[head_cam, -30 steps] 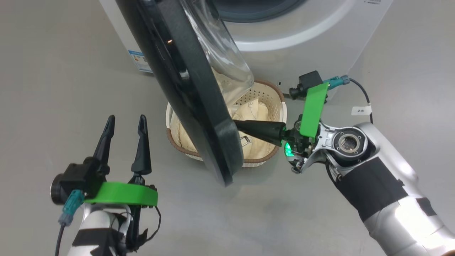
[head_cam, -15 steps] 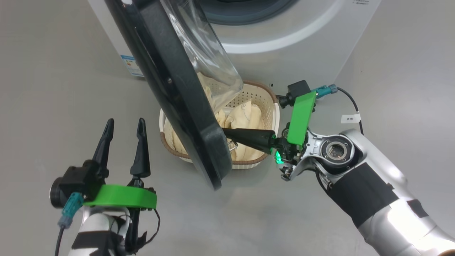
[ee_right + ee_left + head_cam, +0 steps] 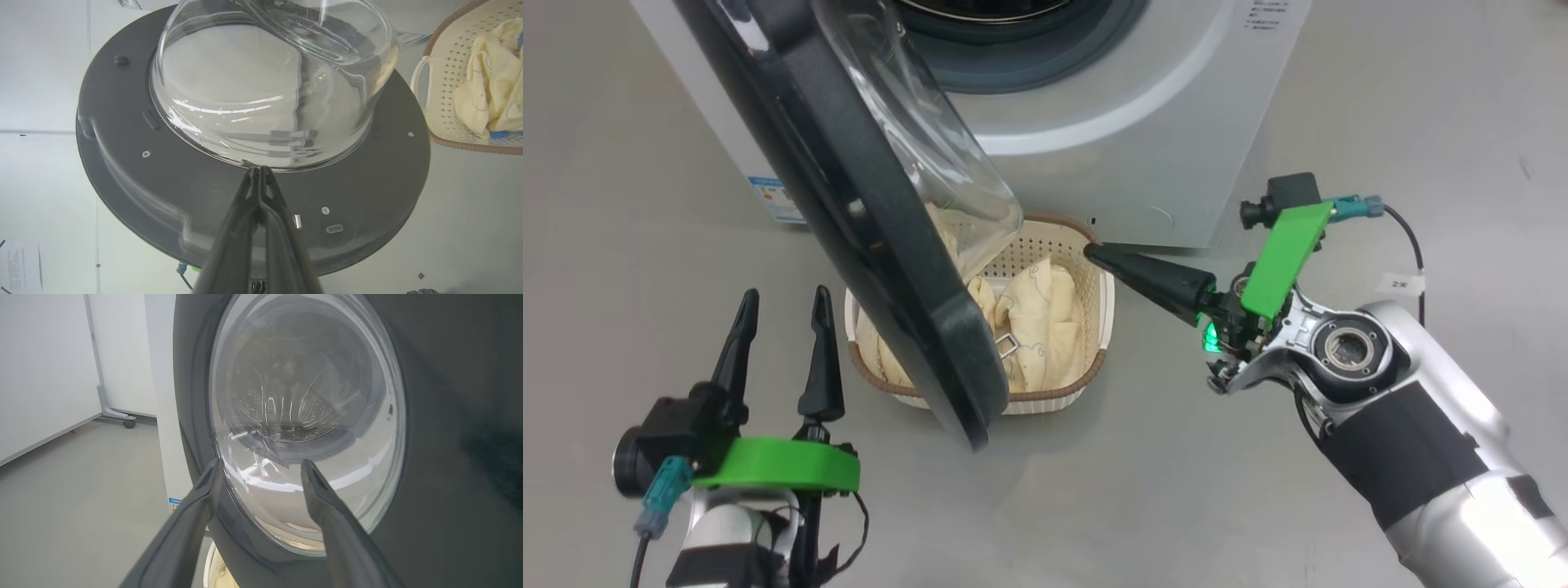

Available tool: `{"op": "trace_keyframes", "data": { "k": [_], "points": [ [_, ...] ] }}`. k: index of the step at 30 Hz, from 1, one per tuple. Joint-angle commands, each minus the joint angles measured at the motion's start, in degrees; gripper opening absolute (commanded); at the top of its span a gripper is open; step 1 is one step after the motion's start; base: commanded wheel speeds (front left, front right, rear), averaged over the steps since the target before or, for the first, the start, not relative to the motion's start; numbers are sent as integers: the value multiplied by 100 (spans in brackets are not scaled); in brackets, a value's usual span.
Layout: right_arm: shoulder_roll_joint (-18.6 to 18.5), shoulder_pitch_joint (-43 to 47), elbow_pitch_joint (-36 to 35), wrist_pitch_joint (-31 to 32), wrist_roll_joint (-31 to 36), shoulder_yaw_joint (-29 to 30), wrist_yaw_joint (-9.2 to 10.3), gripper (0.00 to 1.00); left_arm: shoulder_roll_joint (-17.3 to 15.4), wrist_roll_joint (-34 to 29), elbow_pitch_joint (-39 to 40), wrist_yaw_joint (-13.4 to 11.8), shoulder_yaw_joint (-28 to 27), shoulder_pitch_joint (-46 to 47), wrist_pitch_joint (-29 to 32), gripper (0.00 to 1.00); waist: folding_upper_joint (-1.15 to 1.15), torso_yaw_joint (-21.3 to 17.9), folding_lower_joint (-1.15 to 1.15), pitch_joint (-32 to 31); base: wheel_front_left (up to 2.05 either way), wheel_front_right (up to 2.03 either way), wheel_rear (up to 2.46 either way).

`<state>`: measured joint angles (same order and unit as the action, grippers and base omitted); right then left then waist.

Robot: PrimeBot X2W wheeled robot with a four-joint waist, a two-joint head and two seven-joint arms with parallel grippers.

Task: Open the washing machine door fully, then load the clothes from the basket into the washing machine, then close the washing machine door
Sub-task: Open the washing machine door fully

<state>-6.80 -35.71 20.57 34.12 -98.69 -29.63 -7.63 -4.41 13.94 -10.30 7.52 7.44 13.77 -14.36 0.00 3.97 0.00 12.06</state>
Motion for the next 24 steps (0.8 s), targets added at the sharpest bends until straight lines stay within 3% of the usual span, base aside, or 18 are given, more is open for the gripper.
{"op": "trace_keyframes", "data": {
  "k": [1, 2, 3, 4, 13, 24],
  "points": [
    [0, 19, -237, -132, 55, 72, 14, 17, -147, -28, 165, -3, -234, 41, -63, 100, 0, -85, 0, -69, 0, 0, 0],
    [-37, 43, -277, -218, 119, 101, 14, 36, -157, -30, 161, -3, -256, 29, -63, 100, 0, -121, 0, -89, 0, 0, 0],
    [-75, 70, -328, -307, 197, 124, 14, 65, -167, -32, 160, -3, -269, 19, -63, 100, 0, -149, 0, -101, 0, 0, 0],
    [-146, 129, -449, -566, 396, 199, 14, 100, -183, -38, 156, -3, -297, -4, -63, 100, 0, -199, 0, -131, 0, 0, 0],
    [-401, 480, -1094, -2076, 1630, 361, 14, 100, -235, -41, 145, -3, -454, -144, -63, 100, 0, -399, 0, -271, 0, 0, 0],
    [-1188, 887, -1106, -4421, 3524, 46, 14, 100, -257, -52, 188, -3, -601, -357, -63, 100, 0, -628, 0, -520, 0, 0, 0]
  ]
}}
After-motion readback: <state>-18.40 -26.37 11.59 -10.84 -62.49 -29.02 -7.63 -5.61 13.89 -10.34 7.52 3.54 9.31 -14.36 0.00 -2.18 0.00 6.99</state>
